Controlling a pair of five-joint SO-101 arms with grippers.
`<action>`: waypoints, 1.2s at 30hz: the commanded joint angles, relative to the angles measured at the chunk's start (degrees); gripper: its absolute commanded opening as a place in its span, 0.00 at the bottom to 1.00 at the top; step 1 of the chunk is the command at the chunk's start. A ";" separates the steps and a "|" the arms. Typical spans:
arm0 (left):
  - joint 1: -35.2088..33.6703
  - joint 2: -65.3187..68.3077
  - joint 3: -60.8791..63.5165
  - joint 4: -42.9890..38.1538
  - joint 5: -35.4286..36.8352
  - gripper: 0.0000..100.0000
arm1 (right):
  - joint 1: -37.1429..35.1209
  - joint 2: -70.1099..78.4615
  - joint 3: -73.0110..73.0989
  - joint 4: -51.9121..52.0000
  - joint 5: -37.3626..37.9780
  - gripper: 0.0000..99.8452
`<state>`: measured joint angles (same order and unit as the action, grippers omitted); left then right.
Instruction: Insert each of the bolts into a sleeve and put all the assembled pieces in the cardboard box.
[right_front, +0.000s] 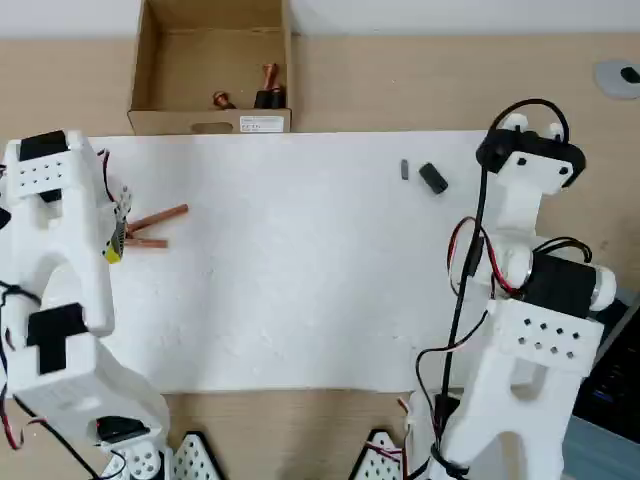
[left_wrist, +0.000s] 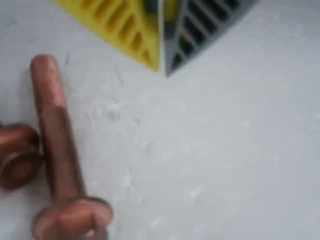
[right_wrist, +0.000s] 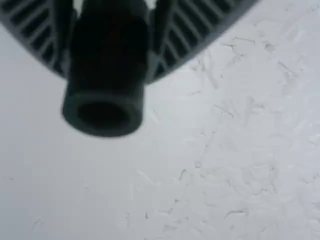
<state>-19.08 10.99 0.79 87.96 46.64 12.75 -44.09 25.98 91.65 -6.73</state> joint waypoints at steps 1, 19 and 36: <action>-0.53 1.27 -4.57 0.09 0.62 0.00 | 0.75 -1.80 0.04 -0.97 -0.44 0.01; -0.62 5.58 -10.11 0.09 0.62 0.08 | 0.57 -1.80 0.04 -1.05 -0.44 0.01; -2.64 7.25 -8.62 -3.87 0.26 0.07 | 0.48 -1.80 0.04 -1.05 -0.44 0.01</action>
<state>-21.63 17.93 -6.68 84.62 46.73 12.75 -44.09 25.98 91.65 -6.73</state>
